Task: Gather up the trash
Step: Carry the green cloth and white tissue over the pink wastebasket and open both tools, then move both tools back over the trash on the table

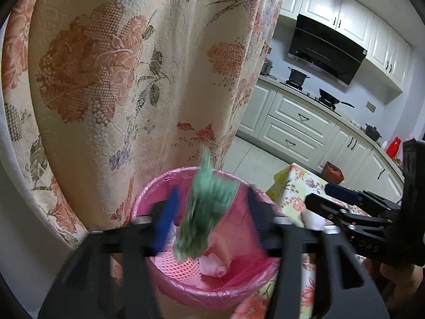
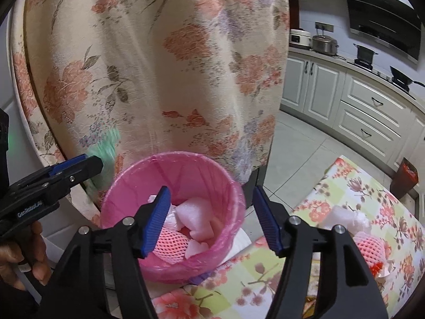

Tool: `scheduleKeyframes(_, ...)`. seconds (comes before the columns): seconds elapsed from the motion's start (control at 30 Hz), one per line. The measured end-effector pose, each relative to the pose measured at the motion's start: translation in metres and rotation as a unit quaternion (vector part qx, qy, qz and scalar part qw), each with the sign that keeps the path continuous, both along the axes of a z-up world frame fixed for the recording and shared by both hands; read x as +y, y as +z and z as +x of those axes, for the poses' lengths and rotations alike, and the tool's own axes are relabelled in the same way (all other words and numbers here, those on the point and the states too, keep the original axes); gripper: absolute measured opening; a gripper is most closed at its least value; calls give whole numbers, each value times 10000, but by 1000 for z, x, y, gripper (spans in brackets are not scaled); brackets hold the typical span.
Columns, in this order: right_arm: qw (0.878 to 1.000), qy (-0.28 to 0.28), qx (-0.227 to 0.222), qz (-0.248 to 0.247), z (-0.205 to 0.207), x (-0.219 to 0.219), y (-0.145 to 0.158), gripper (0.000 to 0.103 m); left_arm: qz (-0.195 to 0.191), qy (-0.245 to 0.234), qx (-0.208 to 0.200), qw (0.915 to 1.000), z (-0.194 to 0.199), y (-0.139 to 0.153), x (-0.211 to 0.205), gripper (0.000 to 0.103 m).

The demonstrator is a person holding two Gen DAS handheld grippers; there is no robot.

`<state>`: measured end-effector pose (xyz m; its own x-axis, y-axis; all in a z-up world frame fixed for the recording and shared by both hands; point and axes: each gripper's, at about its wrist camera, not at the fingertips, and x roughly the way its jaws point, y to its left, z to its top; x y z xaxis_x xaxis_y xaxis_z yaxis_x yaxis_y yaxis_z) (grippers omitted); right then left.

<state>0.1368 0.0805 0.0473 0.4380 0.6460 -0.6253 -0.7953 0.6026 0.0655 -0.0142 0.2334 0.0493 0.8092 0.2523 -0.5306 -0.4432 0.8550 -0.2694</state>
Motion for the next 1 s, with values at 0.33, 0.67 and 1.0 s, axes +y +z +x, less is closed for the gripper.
scheduleKeyframes(0.33,9994,-321,-53,80,7,-42,0,68,59,-119,52,9999,10,2,-15,59)
scheduleKeyframes(0.67,9967,-795,-85,135,19,-103,1,70,179,-345,83,9992,25,10,-46,59)
scheduleKeyframes(1.0,9895,-1425,-118,184,32,-182,1,75,294,-724,100,9969,48,19,-92,59)
